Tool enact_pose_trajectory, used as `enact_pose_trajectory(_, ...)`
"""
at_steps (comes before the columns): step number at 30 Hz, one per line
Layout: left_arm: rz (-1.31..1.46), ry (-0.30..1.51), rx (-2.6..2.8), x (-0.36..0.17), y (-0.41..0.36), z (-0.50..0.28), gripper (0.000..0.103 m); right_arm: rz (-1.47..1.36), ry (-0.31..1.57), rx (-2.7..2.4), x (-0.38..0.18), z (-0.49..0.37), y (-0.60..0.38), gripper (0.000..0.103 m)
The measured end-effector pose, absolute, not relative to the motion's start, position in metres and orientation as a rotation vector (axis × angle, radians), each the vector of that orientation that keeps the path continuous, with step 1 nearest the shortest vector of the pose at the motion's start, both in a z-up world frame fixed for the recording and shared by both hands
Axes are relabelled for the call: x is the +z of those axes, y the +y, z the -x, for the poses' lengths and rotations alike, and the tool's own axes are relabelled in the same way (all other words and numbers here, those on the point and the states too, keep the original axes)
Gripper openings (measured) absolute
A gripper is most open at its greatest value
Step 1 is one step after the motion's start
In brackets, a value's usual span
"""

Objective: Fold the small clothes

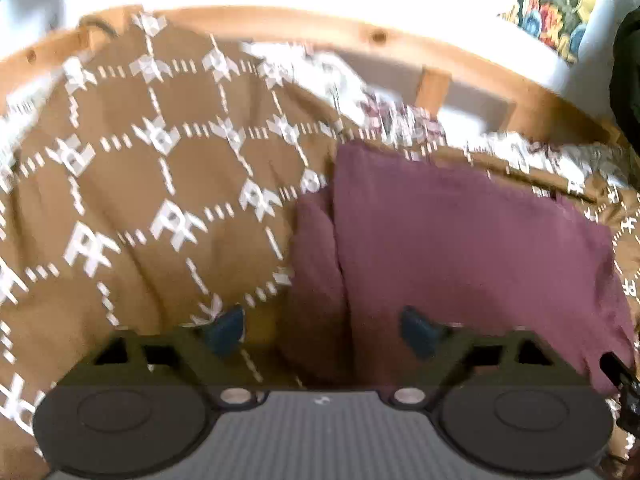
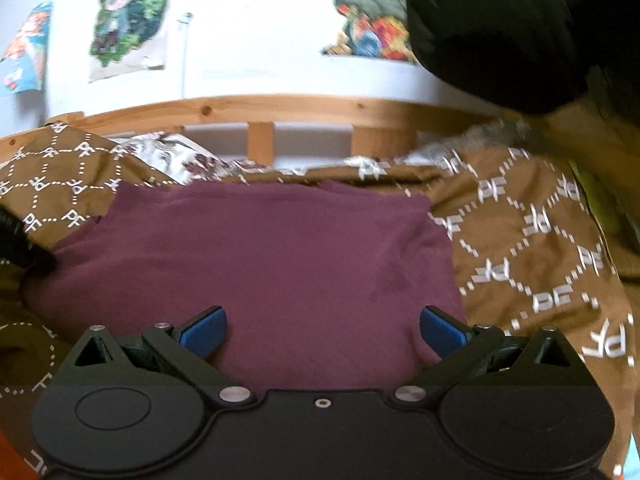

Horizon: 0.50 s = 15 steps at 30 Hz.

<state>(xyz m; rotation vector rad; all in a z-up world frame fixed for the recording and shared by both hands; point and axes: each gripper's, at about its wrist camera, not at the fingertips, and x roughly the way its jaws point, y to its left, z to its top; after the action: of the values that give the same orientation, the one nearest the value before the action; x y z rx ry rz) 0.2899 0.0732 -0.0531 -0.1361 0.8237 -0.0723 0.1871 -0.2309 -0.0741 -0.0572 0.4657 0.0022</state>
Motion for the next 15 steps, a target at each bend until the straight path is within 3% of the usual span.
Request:
enact_pose_trajectory(2,0.122,0.815,-0.076,-0.051,0.074,-0.292,0.102,0.082,0.448,0.015,-0.074,-0.191,-0.224,0.102)
enact_pose_trajectory(15,0.048,0.912,-0.033,-0.078,0.066,-0.314,0.102,0.108,0.534,0.007,-0.089,-0.236,-0.174,0.102)
